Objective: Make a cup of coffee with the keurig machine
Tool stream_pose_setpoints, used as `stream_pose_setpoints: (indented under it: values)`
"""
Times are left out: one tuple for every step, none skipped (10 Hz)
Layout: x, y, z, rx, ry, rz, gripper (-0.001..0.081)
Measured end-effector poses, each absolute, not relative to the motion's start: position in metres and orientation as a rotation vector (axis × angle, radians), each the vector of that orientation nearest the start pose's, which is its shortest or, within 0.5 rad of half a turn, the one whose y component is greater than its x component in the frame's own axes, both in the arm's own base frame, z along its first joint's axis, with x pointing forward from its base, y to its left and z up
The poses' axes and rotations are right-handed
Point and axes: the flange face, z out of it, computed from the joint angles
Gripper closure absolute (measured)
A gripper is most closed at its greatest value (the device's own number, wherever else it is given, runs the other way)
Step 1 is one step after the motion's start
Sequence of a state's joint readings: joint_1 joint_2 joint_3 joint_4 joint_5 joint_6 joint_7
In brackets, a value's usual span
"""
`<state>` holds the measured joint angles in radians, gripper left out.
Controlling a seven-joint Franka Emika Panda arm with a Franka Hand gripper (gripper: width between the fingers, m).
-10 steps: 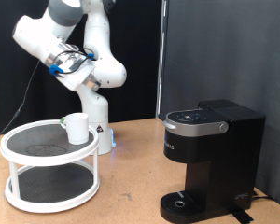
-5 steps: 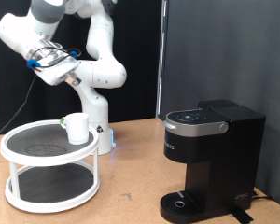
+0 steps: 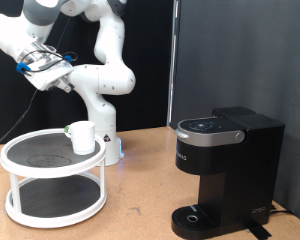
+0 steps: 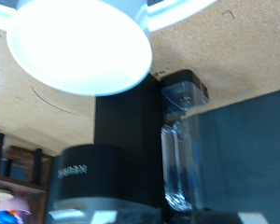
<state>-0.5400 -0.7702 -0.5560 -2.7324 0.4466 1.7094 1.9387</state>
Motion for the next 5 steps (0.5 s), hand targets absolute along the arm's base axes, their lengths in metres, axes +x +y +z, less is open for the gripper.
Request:
stream_pose_setpoints:
  values:
    - [0.178, -0.235, 0.406, -0.184, 2.446, 0.873, 0.0806]
    - [0.178, -0.234, 0.396, -0.176, 2.441, 0.849, 0.0776]
    - [0.177, -0.234, 0.387, -0.172, 2.435, 0.83, 0.0632]
    - [0.176, -0.234, 0.38, -0.171, 2.431, 0.816, 0.0498]
    - [0.175, -0.235, 0.375, -0.17, 2.426, 0.811, 0.0498]
